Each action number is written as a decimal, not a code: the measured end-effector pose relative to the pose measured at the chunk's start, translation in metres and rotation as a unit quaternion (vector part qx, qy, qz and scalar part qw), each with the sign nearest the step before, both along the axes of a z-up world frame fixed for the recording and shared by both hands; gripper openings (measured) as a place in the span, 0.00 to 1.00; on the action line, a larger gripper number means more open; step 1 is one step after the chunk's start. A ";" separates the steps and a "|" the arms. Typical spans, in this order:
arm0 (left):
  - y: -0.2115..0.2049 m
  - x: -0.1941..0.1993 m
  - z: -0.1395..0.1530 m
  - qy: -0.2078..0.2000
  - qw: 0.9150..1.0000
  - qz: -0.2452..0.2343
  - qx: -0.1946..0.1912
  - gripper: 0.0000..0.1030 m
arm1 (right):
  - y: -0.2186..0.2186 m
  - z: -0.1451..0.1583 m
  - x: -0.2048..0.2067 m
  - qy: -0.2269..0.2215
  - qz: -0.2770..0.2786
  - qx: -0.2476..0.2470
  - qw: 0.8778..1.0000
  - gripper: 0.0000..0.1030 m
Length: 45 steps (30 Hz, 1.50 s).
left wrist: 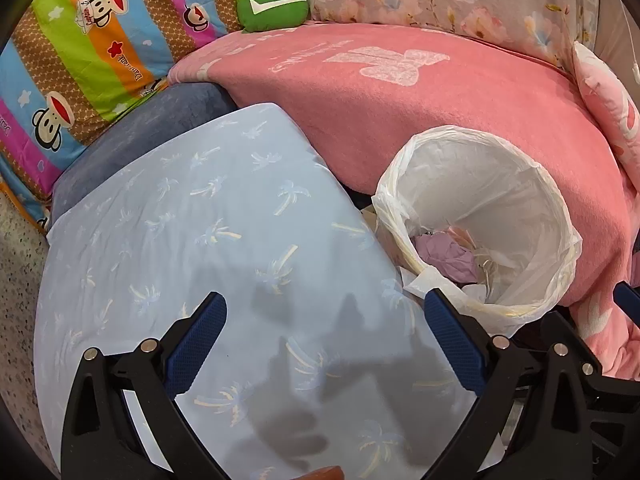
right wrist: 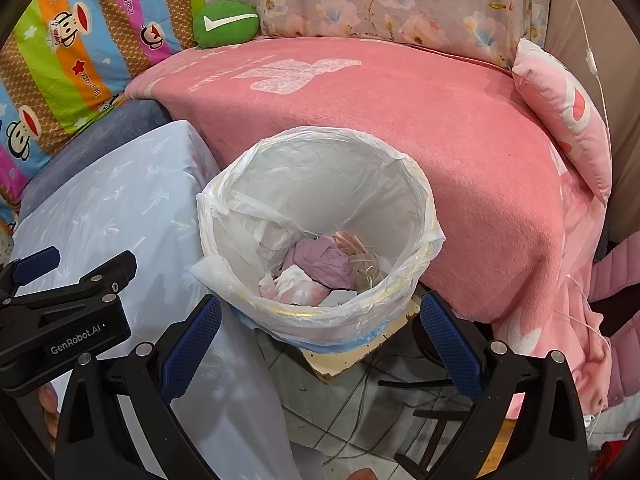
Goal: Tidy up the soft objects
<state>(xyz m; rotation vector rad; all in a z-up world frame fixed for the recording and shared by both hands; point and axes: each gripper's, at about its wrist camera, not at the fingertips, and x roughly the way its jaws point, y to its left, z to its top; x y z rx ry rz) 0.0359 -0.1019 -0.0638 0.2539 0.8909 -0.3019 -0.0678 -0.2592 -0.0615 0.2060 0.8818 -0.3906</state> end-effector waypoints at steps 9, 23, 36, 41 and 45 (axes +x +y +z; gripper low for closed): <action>0.001 -0.002 -0.002 0.001 1.000 0.002 -0.001 0.92 | 0.000 -0.002 0.000 0.003 -0.001 0.000 1.000 0.94; 0.008 -0.002 -0.003 -0.003 1.000 0.022 0.000 0.92 | 0.000 -0.004 -0.001 0.005 -0.003 -0.002 1.000 0.94; 0.010 -0.001 -0.005 -0.008 1.000 0.025 0.008 0.92 | -0.004 -0.003 -0.003 0.005 -0.008 -0.001 1.000 0.94; 0.010 -0.003 -0.005 -0.009 1.000 0.022 0.008 0.92 | -0.004 -0.003 -0.004 0.005 -0.008 -0.001 1.000 0.94; 0.010 -0.003 -0.006 -0.006 1.000 0.022 0.008 0.92 | -0.003 -0.003 -0.004 0.005 -0.008 -0.001 1.000 0.94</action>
